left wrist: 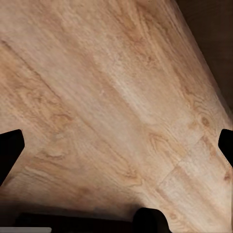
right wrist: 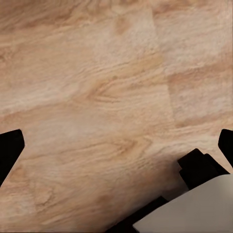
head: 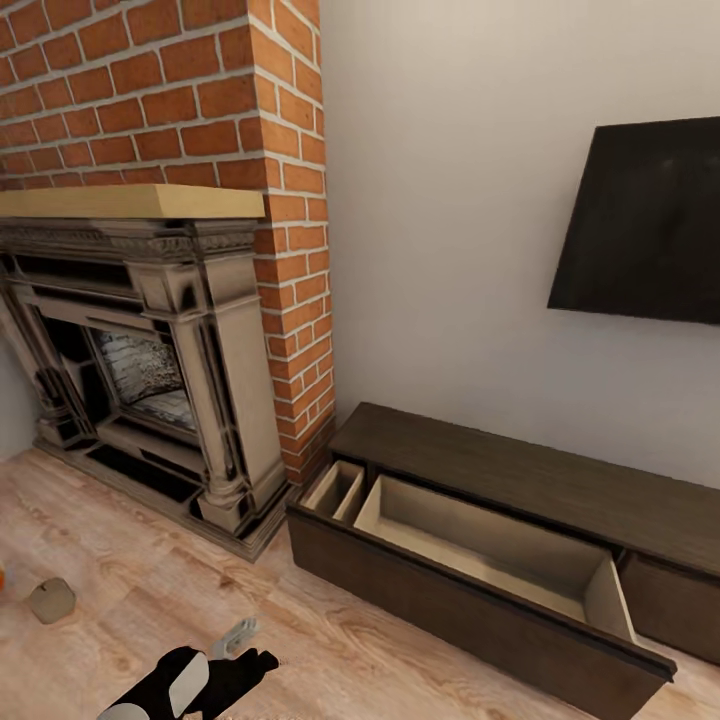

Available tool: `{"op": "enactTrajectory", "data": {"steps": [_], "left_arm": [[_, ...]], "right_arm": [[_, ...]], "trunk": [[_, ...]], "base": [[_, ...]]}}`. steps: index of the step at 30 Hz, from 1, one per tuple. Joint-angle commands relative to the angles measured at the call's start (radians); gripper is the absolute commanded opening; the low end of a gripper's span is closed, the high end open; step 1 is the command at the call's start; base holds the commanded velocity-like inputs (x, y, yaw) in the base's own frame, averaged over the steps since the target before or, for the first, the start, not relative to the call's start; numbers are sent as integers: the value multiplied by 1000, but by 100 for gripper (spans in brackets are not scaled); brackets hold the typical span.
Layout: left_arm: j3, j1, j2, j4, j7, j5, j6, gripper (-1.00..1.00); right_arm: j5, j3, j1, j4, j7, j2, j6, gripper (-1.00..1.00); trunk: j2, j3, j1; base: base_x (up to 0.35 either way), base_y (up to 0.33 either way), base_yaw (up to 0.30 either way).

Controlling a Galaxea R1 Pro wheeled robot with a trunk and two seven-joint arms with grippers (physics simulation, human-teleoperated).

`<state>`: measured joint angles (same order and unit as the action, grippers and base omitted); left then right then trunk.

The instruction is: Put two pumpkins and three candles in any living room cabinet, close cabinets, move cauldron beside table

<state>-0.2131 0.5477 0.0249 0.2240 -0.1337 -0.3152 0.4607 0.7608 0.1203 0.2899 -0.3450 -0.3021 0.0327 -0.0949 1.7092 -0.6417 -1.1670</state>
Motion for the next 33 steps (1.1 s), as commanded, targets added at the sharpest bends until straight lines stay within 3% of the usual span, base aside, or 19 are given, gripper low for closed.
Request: {"op": "enactTrajectory", "data": {"steps": [1, 13, 17, 24, 33], "left_arm": [[0, 0, 0, 0, 0, 0, 0, 100], [-15, -1, 1, 0, 0, -1, 0, 100], [-30, -1, 2, 0, 0, -1, 0, 100], [-34, -2, 6, -1, 0, -1, 0, 100], [-35, -2, 5, -6, 0, -1, 0, 100]], "right_arm": [[0, 1, 1, -1, 0, 4, 0, 100], [0, 2, 4, -8, 1, 27, 2, 100], [0, 4, 3, -8, 1, 31, 51, 100], [0, 87, 3, -6, -1, 32, 114, 100], [0, 102, 3, -6, -1, 32, 118, 100]], "trunk": [[-7, 3, 4], [-91, 36, 50], [-119, 47, 65], [-168, 65, 92], [-231, 87, 127]], "base": [[0, 0, 289], [0, 0, 289], [0, 0, 288], [0, 0, 281], [0, 0, 276]]}}
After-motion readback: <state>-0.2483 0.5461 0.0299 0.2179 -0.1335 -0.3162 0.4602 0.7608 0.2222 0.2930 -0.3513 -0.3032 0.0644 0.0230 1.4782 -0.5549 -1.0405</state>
